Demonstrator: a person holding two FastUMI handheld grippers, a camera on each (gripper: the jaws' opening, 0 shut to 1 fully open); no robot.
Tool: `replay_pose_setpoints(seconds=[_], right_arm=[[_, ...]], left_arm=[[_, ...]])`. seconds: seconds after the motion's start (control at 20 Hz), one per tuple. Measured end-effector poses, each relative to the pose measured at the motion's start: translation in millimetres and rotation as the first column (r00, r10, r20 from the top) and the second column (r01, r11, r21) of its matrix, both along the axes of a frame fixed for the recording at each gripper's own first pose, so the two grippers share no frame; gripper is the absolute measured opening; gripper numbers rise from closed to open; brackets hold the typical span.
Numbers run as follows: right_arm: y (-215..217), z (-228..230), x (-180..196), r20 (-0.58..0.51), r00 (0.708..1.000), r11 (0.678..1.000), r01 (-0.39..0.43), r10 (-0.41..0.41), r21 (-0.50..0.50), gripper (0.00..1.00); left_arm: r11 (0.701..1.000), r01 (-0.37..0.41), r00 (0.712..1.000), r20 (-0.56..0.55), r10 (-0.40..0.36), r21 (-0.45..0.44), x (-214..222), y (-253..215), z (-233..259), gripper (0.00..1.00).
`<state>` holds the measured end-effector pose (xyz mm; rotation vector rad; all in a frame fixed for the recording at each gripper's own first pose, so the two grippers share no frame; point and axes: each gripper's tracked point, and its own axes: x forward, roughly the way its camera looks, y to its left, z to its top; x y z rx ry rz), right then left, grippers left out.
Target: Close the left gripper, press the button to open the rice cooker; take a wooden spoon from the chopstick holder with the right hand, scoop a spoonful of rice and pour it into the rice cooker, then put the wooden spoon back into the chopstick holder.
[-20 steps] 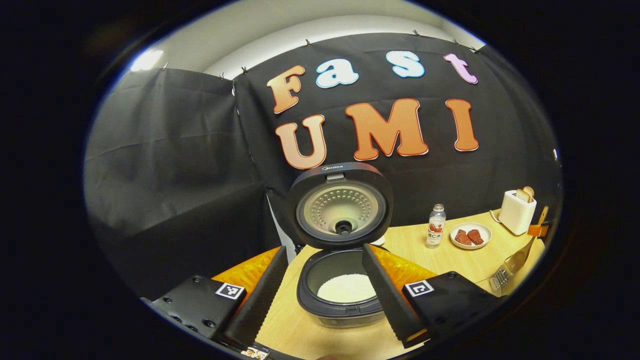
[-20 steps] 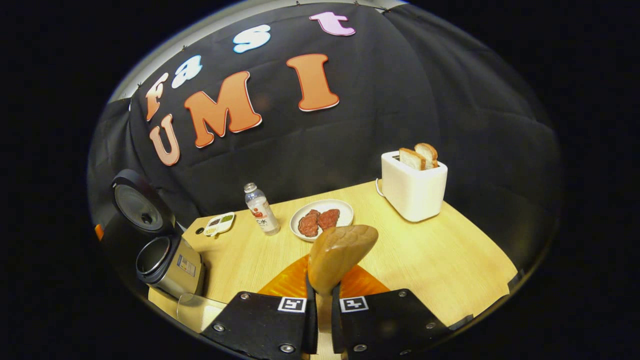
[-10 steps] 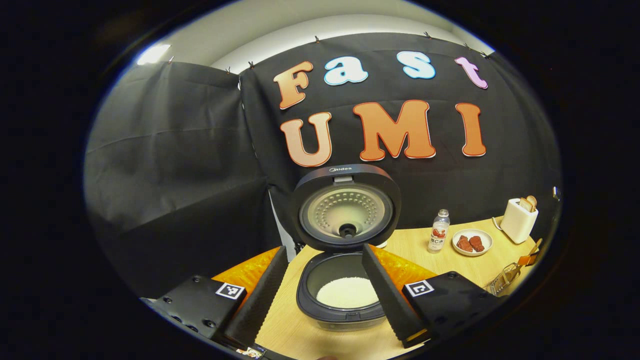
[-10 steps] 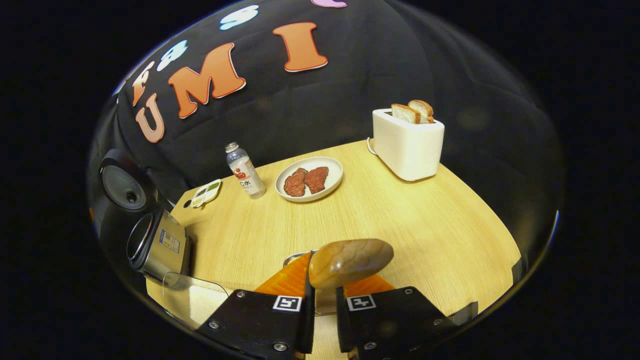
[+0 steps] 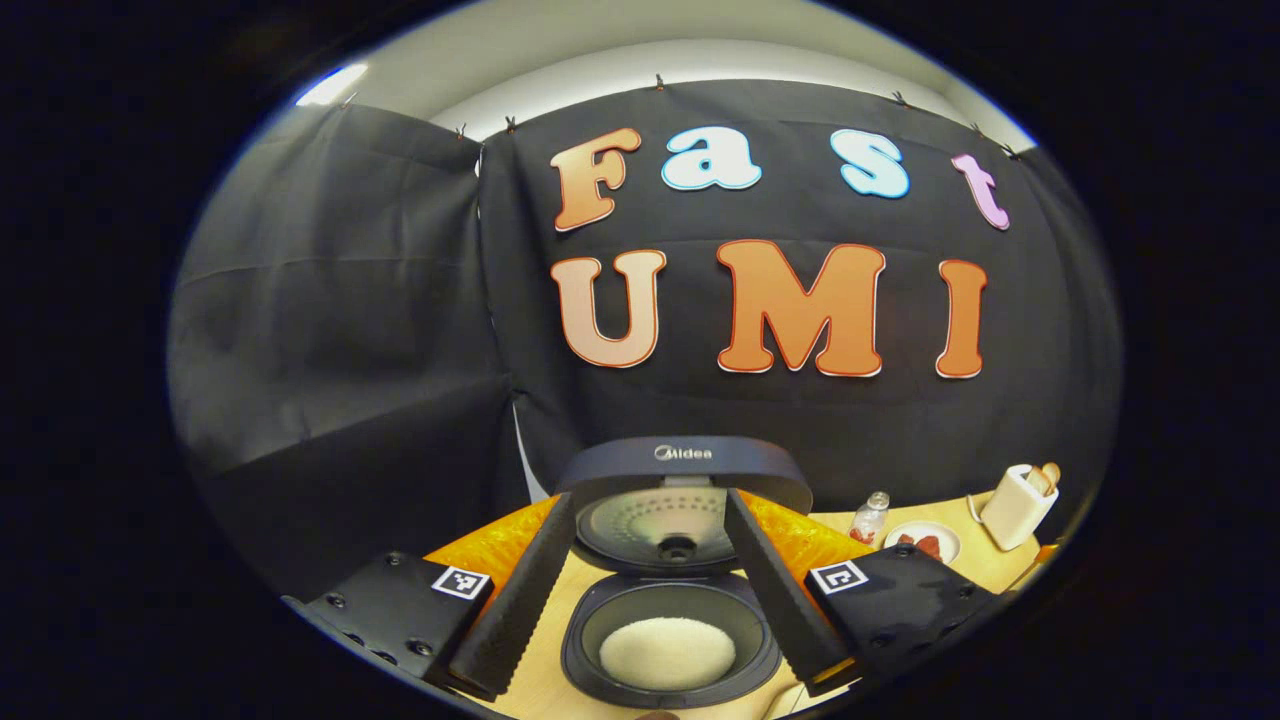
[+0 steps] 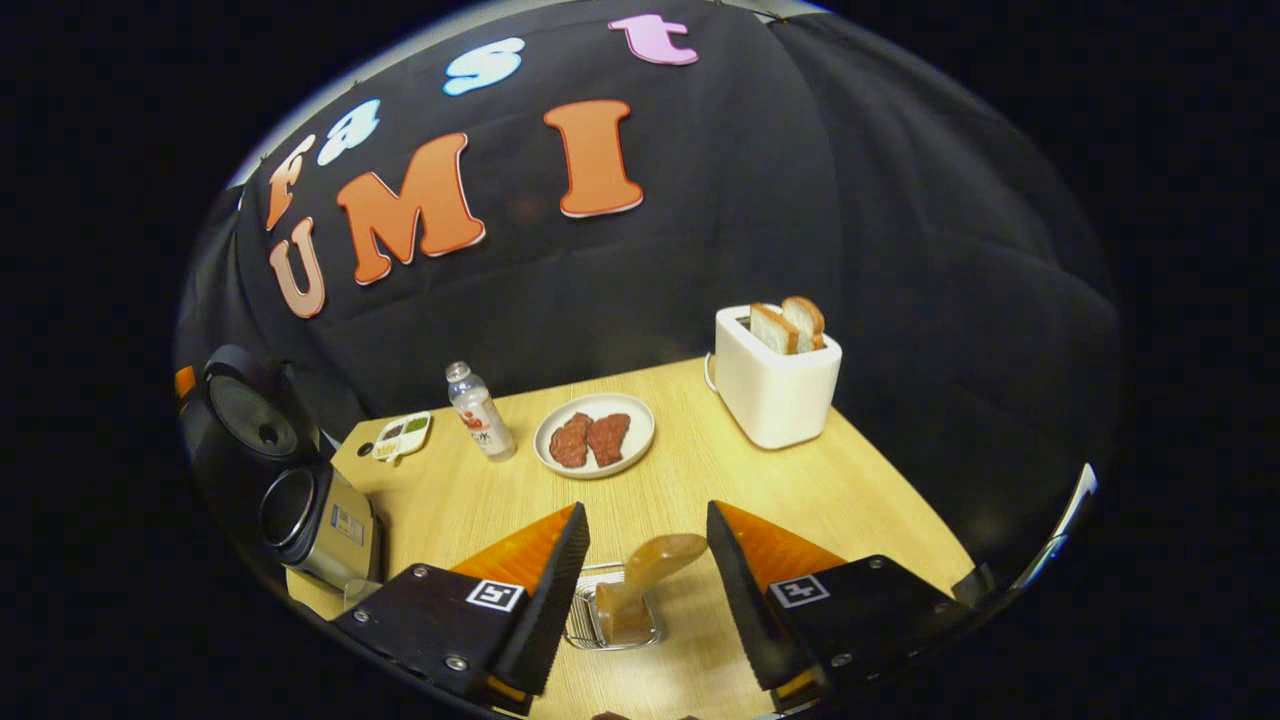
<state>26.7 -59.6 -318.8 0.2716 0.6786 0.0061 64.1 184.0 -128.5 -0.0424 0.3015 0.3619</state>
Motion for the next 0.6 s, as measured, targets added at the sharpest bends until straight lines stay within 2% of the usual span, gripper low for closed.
replay_pose_setpoints(seconds=[0.05,0.1,0.15,0.25,0.35,0.4,0.5,0.55,0.6], right_arm=[[-3,19,6,0.04,0.999,1.0,0.002,-0.002,-0.008,0.77],[-3,31,9,0.066,0.998,1.0,0.0,0.001,-0.013,0.8],[-1,45,13,0.096,0.995,1.0,0.0,0.001,-0.014,0.8],[5,65,17,0.136,0.991,1.0,-0.01,0.01,-0.004,0.81],[8,74,17,0.146,0.989,1.0,-0.019,0.019,-0.001,0.81],[11,77,17,0.148,0.989,1.0,-0.026,0.027,-0.006,0.81],[13,81,16,0.143,0.989,0.999,-0.037,0.04,-0.023,0.81],[14,83,15,0.141,0.989,0.999,-0.039,0.043,-0.027,0.81],[16,85,17,0.142,0.989,0.999,-0.04,0.043,-0.026,0.81]], left_arm=[[1.0,-0.006,1.0,-0.01,0.006,-0.01,14,6,5,0.94],[1.0,-0.015,1.0,-0.019,0.015,-0.001,28,11,8,0.94],[1.0,-0.006,1.0,-0.028,0.006,0.014,47,13,11,0.99],[0.999,-0.043,0.999,-0.006,0.043,0.026,74,23,22,1.0],[0.999,-0.034,0.997,-0.074,0.035,0.016,103,15,6,0.98],[0.998,-0.05,0.991,-0.122,0.053,0.028,109,18,-7,0.96],[0.995,-0.096,0.969,-0.229,0.096,0.012,104,24,-41,1.0],[0.994,-0.103,0.976,-0.192,0.106,0.026,108,24,-35,1.0],[0.993,-0.117,0.971,-0.21,0.118,0.019,105,25,-37,1.0]])
